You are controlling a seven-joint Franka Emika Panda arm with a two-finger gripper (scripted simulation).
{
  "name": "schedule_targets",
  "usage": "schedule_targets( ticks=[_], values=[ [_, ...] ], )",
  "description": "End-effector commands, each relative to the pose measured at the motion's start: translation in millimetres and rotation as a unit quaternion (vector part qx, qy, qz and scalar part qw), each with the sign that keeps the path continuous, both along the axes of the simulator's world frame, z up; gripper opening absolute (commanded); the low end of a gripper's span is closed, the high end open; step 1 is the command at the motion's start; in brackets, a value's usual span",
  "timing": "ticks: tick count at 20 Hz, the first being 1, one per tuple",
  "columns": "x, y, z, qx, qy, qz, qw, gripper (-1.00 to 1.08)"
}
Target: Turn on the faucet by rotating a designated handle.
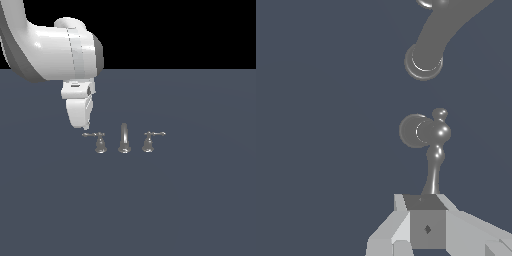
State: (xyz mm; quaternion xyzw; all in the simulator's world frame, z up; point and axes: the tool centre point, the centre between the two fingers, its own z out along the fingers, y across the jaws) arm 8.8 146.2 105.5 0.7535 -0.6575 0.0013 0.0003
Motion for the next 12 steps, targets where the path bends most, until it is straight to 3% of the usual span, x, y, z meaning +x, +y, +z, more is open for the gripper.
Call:
schedule_targets(
  ticks=[1,12],
  values=[
    [9.2,-2.4,-10.1,0.000,0.000,-0.019,0.9998,-1.00],
    [27.6,-8.2,-29.4,0.001,0.001,-0.058,0.9983,-1.00]
  ],
)
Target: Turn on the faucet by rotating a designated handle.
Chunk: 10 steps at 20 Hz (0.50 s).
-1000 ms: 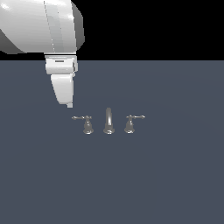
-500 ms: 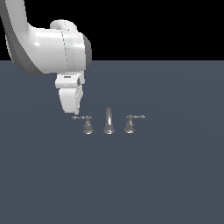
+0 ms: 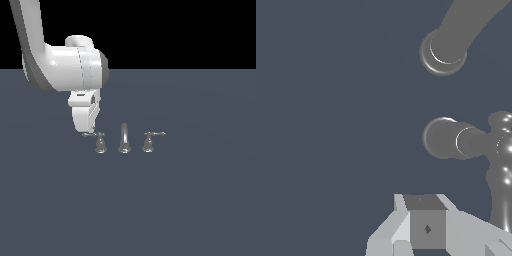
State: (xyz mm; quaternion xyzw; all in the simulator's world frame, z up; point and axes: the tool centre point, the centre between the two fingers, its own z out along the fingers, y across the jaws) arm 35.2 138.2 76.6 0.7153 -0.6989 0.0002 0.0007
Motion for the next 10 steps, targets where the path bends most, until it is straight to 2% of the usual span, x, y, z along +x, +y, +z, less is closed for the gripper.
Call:
schedule_targets(
  ticks=[1,6,10],
  values=[
    [1.2,-0.1,-0.2,0.001,0.000,-0.002,1.0000,-1.00],
    [1.0,-0.2,0.1,0.001,0.000,-0.002,1.0000,-1.00],
    [-12.2,6.1,0.1,0.001,0.000,-0.002,1.0000,-1.00]
  ],
)
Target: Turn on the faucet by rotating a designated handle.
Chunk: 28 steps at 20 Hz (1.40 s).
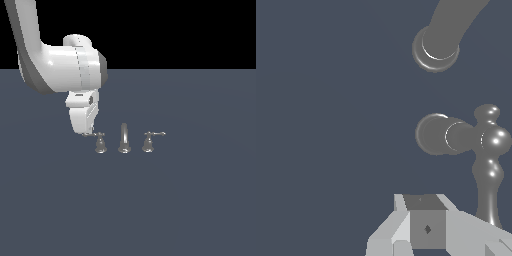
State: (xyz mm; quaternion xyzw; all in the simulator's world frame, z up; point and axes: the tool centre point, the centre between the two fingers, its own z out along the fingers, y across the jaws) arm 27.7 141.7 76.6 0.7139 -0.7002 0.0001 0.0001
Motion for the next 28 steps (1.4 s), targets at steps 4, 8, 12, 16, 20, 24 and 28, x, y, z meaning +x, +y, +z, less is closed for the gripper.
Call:
schedule_targets(
  ticks=[4,8,12,16,20,24,28],
  values=[
    [-18.3,9.1,0.0,0.000,0.000,0.000,1.0000,-1.00],
    [-28.8,14.1,0.0,0.000,0.000,0.000,1.0000,-1.00],
    [-30.4,5.0,0.1,0.000,-0.003,-0.004,1.0000,-1.00],
    [-43.7,3.3,0.1,0.000,-0.002,-0.003,1.0000,-1.00],
    [-57.2,1.7,0.0,0.000,-0.001,-0.001,1.0000,-1.00],
    [-71.0,0.0,0.0,0.000,0.000,0.000,1.0000,-1.00],
    [-63.2,-9.7,-0.1,0.003,-0.007,-0.005,1.0000,-1.00]
  ],
)
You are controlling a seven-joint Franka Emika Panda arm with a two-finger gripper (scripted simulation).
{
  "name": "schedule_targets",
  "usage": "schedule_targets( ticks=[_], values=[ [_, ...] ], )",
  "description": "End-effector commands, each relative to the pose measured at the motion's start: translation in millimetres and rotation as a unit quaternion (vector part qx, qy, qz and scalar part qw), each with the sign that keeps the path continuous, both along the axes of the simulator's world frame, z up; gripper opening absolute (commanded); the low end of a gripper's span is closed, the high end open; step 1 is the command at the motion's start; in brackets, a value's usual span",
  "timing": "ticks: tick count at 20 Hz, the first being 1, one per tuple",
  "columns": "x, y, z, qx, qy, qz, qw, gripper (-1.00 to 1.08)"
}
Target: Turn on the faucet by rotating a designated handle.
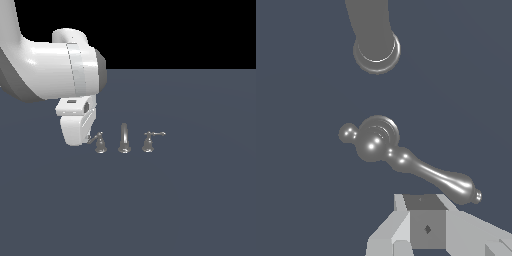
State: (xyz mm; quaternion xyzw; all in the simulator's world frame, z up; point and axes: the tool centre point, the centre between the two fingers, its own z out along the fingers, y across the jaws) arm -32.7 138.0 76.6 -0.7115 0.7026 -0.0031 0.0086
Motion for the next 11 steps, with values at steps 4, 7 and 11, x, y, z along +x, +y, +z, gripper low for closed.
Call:
schedule_targets(
  ticks=[4,7,11],
  values=[
    [-13.2,-17.7,-0.1,-0.002,0.004,0.000,1.0000,-1.00],
    [-20.9,-26.5,0.0,-0.003,0.006,0.002,1.0000,-1.00],
    [-28.6,-35.5,0.1,-0.004,0.008,0.004,1.0000,-1.00]
  ],
)
